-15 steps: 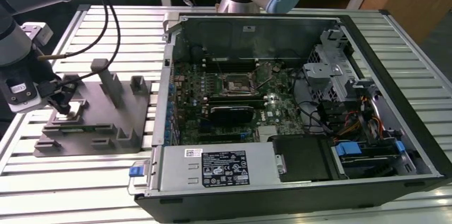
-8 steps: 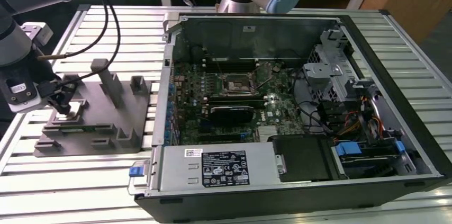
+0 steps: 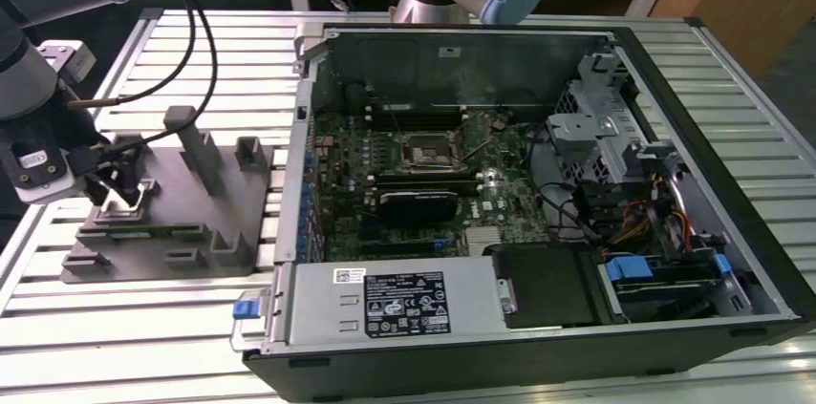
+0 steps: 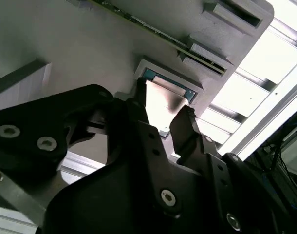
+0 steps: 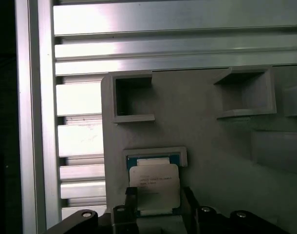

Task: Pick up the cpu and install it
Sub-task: 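Pick up the cpu and move it towards the insertion slot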

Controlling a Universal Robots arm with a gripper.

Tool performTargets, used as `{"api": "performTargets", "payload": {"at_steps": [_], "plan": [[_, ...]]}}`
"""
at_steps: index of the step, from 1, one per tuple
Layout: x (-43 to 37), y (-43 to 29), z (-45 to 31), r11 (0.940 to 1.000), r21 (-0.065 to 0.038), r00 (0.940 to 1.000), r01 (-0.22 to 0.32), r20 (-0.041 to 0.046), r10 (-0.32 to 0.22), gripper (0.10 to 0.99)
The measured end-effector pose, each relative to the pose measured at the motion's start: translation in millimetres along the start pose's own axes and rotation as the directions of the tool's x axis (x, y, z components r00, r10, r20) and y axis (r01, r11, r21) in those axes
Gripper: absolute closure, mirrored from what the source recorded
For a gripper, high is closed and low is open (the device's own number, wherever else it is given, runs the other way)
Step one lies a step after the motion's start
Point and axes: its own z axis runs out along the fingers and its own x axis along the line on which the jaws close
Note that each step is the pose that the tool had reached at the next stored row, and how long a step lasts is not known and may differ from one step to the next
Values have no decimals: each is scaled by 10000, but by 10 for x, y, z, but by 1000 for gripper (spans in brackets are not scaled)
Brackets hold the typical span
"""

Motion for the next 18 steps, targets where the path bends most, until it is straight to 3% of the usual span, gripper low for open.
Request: {"api": "performTargets", "payload": {"at_steps": [5, 18], "plan": [[0, 0, 0, 10000, -1, 10000, 1, 0, -1, 439], [27, 42, 97, 9997, -7, 9997, 251, -12, -251, 439]]}}
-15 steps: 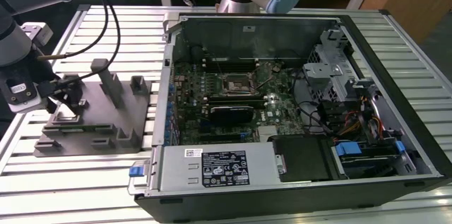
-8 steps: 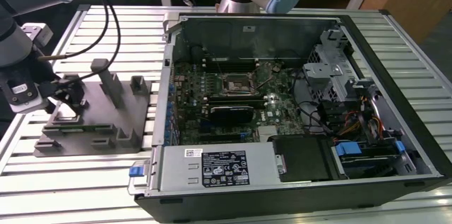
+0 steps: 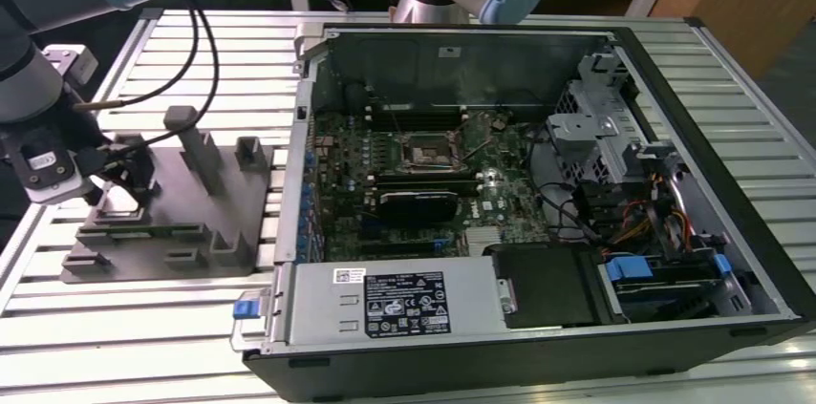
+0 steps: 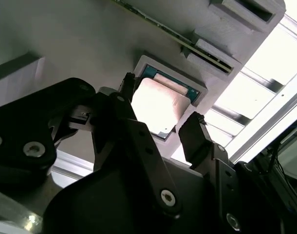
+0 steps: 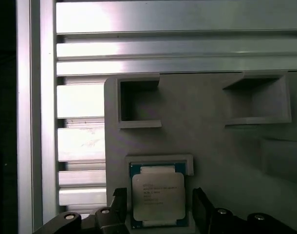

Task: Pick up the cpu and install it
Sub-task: 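Pick up the cpu and move it towards the insertion slot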

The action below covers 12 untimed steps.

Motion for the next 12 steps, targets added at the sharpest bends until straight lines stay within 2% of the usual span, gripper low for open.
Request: {"api": "performTargets", "payload": {"at_steps": [8, 12], "plan": [[10, -3, 79, 9999, -5, 9999, 142, -6, -142, 439], [11, -3, 89, 9998, -10, 9998, 211, -11, -211, 439]]}}
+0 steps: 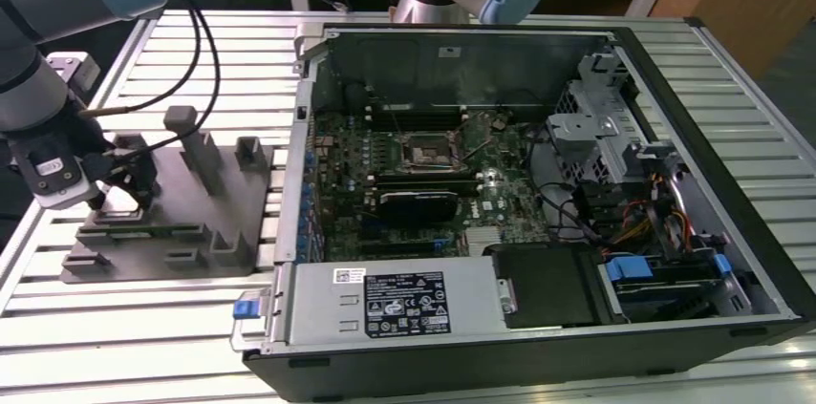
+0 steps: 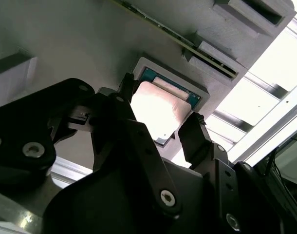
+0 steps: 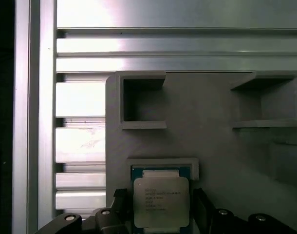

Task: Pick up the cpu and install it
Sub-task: 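Pick up the cpu and move it towards the insertion slot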

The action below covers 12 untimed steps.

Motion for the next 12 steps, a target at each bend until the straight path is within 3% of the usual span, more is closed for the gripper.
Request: {"api": "performTargets", "payload": {"at_steps": [4, 12], "plan": [[0, 0, 1, 10000, -82, 10000, -1, 0, 1, 439], [-1, 1, -17, 10000, -89, 10000, -1, 2, 1, 439]]}}
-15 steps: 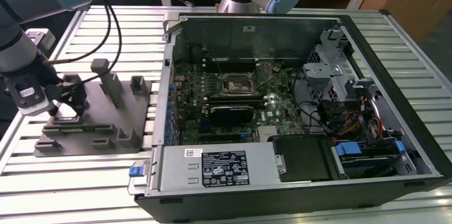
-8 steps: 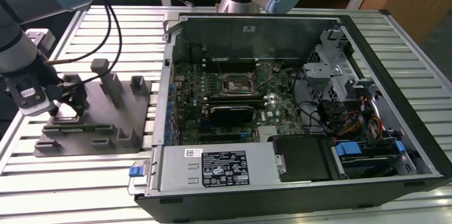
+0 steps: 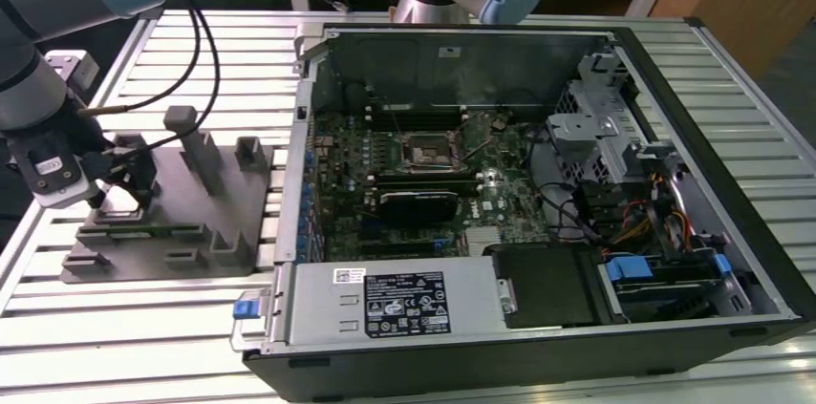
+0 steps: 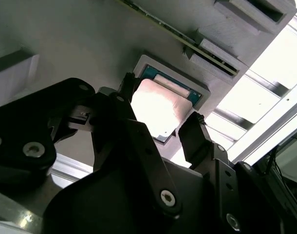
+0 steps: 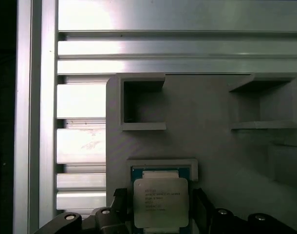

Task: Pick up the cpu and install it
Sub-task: 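Pick up the cpu and move it towards the insertion slot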

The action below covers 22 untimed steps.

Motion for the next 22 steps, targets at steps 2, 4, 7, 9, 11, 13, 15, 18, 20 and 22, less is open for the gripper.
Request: {"api": "performTargets", "payload": {"at_steps": [2, 4, 7, 9, 11, 13, 15, 18, 20, 22], "plan": [[0, 0, -1, 10000, -1, 10000, 0, -2, 0, 439], [0, 0, -1, 10000, -2, 10000, -1, -3, 1, 455], [0, 0, -2, 10000, -5, 10000, 0, -3, 0, 522], [0, 0, -2, 10000, -6, 10000, 0, -4, 0, 545], [0, 0, -1, 10000, -9, 10000, 0, -3, 0, 545], [0, 0, -2, 10000, -10, 10000, -1, -3, 1, 545], [1, 0, -13, 10000, -9, 10000, -1, -4, 1, 545], [-1, 3, -53, 10000, -10, 10000, -1, -3, 1, 545], [-2, 4, -84, 10000, -10, 10000, -1, -3, 1, 545], [-2, 6, -109, 10000, -10, 10000, -1, -3, 1, 545]]}}
